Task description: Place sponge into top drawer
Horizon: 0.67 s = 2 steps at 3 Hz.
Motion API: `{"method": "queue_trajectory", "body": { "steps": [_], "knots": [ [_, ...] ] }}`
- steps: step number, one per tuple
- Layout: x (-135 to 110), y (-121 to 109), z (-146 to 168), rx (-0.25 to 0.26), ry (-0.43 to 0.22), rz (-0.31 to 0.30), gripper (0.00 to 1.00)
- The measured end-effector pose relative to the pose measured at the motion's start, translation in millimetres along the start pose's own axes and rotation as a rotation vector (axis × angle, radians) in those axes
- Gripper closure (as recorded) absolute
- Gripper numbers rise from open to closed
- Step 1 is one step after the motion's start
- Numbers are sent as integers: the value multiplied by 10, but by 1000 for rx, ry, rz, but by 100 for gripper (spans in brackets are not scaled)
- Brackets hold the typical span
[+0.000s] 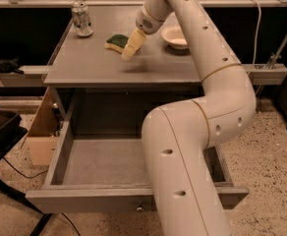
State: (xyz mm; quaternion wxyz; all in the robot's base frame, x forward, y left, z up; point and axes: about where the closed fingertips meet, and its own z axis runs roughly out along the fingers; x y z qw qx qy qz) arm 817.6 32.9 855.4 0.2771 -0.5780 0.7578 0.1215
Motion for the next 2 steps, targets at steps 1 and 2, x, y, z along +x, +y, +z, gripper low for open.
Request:
{"method": "queue_trajectory", "body": {
  "steps": [1, 2],
  "knots": [
    [92, -65, 77, 10, 3, 51, 0],
    [161, -109, 190, 17, 17, 89, 0]
  ]
}}
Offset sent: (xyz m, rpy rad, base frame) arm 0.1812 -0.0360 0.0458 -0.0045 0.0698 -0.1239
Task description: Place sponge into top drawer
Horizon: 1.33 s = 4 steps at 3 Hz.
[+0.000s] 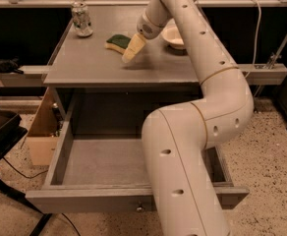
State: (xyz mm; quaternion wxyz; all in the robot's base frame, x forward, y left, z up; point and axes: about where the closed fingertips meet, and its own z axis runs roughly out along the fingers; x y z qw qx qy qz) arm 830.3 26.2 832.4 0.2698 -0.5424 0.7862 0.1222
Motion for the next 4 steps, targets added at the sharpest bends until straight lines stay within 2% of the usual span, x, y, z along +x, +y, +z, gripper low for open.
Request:
{"method": "queue_trajectory", "body": {
  "steps": [1, 2, 4],
  "knots": [
    [117, -30, 127, -1, 29, 36, 15],
    [155, -18, 186, -17, 29, 49, 39],
    [87, 31, 56, -17, 29, 49, 85]
  ]
}}
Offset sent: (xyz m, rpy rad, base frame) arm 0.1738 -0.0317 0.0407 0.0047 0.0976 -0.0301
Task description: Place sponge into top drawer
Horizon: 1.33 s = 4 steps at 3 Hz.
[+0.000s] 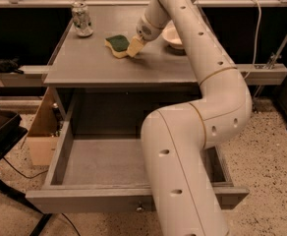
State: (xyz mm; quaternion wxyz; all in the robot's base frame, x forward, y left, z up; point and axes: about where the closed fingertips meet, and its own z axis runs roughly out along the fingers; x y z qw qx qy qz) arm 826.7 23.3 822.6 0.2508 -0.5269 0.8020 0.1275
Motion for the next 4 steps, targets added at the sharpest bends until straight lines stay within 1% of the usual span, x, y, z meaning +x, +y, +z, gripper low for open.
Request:
{"method": "queue_trajectory", "body": {
  "steps": [1, 2, 3, 4],
  "knots": [
    [-15, -2, -23, 0, 0, 0, 83],
    [-10, 8, -20, 0, 0, 0, 59],
    [-10, 8, -19, 0, 0, 0, 28],
    [-10, 8, -19, 0, 0, 0, 5]
  ]
}}
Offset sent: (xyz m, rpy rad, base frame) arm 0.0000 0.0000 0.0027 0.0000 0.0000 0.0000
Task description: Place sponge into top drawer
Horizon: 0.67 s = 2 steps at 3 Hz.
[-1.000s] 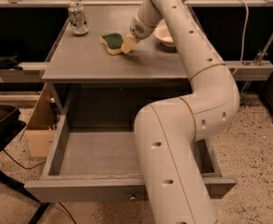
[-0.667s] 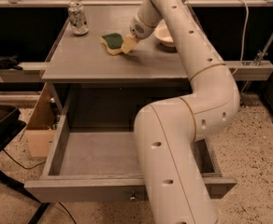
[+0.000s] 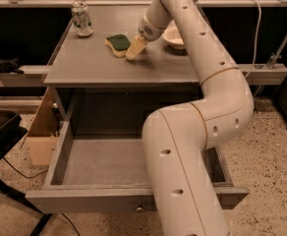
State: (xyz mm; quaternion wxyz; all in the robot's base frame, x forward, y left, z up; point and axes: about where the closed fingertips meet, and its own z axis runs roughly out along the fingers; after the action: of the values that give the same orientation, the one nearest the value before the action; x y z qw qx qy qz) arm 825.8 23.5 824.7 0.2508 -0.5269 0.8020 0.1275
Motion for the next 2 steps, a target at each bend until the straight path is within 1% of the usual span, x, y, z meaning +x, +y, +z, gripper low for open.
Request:
{"method": "queue_trajectory", "body": {
  "steps": [1, 2],
  "knots": [
    [0, 0, 0, 0, 0, 0, 0],
    [-136, 48, -40, 4, -9, 17, 0]
  ]
}}
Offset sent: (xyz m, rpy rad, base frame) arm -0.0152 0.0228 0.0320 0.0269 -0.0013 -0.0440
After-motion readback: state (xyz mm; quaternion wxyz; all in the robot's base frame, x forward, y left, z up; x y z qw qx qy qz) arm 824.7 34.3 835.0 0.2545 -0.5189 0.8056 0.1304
